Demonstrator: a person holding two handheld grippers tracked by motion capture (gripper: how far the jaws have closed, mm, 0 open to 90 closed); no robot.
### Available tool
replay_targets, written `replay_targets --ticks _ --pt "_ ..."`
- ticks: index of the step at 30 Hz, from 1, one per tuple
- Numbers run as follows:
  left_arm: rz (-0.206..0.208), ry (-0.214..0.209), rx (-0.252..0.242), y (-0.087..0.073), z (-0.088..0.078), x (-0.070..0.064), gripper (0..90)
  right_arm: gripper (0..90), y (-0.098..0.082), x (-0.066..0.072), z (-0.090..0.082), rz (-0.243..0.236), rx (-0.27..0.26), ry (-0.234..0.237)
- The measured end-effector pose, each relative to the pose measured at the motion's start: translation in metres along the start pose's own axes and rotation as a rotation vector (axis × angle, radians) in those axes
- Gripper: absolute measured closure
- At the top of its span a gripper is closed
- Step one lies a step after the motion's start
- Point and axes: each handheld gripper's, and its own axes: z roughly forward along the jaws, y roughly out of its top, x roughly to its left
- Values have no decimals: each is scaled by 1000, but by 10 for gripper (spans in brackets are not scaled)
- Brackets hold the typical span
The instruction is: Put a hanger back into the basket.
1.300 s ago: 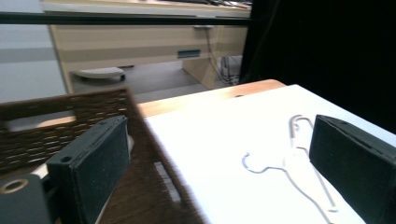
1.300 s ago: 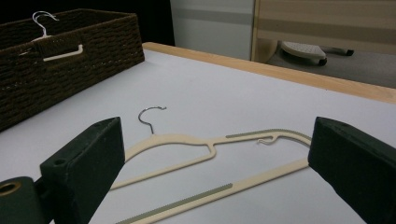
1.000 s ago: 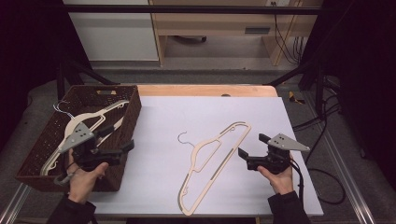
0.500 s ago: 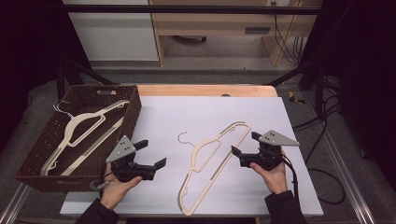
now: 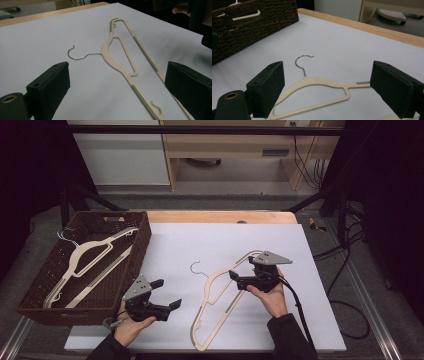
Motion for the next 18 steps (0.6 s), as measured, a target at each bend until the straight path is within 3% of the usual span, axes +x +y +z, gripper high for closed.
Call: replay_targets --ticks 2,10,18 --pt "16 11 11 -2 0 0 57 134 2 3 9 -14 15 11" --pt "1 12 7 -2 -1 4 57 173 11 20 45 -53 78 12" --pt "1 16 5 -2 -1 7 57 271 9 21 81 -71 147 17"
